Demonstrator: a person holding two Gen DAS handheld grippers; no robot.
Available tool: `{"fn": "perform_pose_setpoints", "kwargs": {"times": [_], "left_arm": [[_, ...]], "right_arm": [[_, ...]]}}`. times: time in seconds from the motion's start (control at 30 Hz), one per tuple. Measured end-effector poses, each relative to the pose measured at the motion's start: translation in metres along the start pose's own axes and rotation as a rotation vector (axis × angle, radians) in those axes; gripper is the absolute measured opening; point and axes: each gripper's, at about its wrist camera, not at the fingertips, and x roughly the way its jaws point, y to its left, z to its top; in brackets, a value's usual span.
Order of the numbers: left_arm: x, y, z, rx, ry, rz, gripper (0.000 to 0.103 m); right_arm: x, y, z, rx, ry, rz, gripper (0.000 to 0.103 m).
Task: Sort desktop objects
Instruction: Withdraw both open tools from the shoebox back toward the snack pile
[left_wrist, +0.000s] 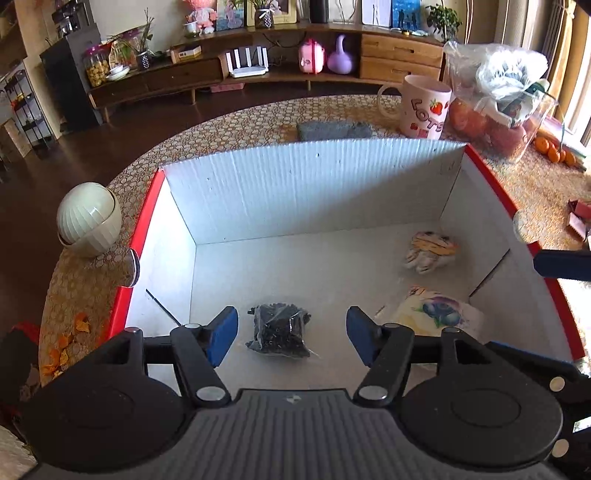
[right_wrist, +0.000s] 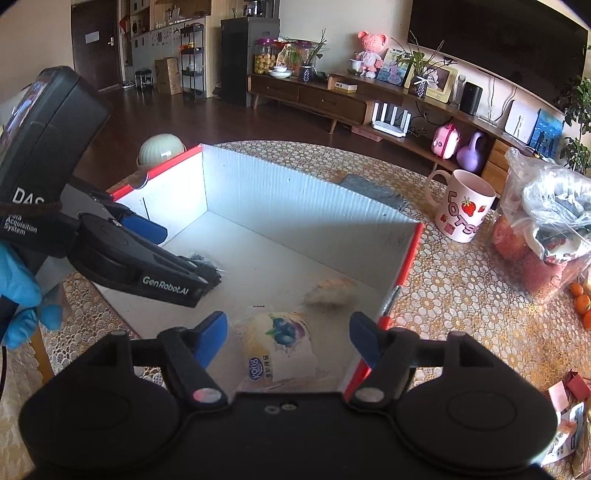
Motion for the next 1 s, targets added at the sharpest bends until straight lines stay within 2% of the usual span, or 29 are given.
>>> {"fn": "perform_pose_setpoints", "kwargs": {"times": [0.2, 0.6, 1.0], "left_arm": [[-0.024, -0.01, -0.001, 0.016, -0.034, -0.015, 0.064], [-0.074, -0.043, -0.008, 0.047, -0.111, -0.074, 0.064], [-0.104, -0.109, -0.018, 0.111, -0.158, -0.218, 0.064]], "right_arm": [[-0.024, -0.009, -0.002, 0.027, -0.034, 0.005, 0.079], [-0.076, -0.024, -0.021, 0.058, -0.078, 0.004, 0.08], [-0.125, -0.057, -0.061, 0.097, -0.079, -0.046, 0.08]]}}
